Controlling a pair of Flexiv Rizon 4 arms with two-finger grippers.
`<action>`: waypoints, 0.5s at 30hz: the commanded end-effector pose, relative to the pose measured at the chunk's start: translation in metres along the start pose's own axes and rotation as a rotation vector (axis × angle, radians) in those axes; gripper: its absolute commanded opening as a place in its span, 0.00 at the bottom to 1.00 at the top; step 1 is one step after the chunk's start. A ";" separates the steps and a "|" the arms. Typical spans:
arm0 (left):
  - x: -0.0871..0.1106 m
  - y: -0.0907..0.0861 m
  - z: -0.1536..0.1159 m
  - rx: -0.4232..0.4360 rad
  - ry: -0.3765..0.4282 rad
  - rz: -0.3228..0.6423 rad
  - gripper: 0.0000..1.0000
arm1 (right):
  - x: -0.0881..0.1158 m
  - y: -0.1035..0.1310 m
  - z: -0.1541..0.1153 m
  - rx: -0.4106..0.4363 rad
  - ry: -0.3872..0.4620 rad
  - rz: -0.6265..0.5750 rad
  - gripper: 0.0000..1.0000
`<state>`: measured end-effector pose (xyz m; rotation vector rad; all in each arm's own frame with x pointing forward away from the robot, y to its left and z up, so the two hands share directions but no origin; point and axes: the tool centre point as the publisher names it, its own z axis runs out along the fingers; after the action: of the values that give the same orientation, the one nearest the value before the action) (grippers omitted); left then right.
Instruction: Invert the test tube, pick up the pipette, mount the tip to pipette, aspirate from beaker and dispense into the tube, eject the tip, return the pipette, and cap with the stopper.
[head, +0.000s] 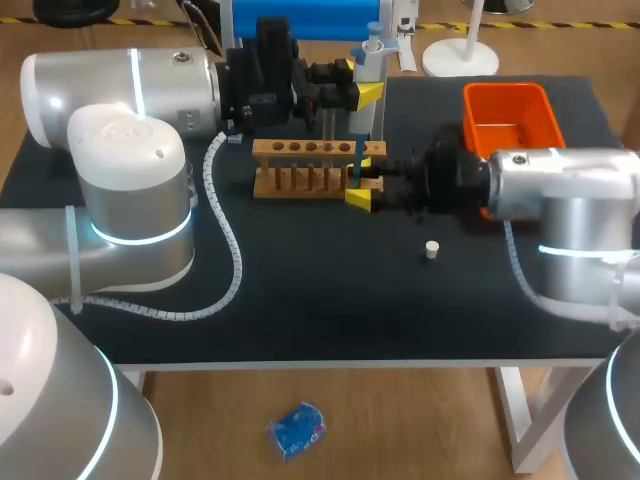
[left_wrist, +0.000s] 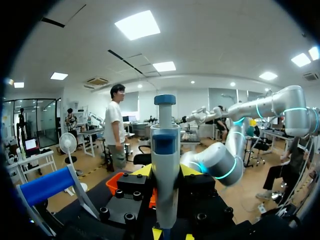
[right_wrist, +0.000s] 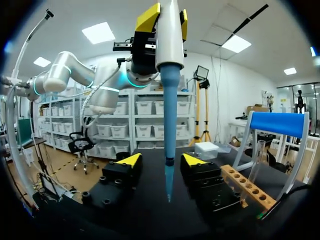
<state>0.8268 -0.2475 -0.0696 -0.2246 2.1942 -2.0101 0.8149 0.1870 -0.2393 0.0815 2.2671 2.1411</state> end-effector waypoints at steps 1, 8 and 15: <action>0.000 0.001 0.000 0.003 0.001 0.001 0.00 | -0.003 -0.001 -0.017 0.034 0.118 0.017 1.00; -0.009 0.002 -0.007 0.012 0.008 0.027 0.00 | 0.004 -0.007 -0.034 0.105 0.200 0.033 1.00; -0.017 0.002 -0.044 0.024 0.022 0.096 0.00 | 0.015 -0.008 -0.040 0.160 0.236 0.015 1.00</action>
<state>0.8401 -0.2294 -0.0686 -0.1275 2.1502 -1.9673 0.7971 0.1507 -0.2497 -0.1389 2.5475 2.0763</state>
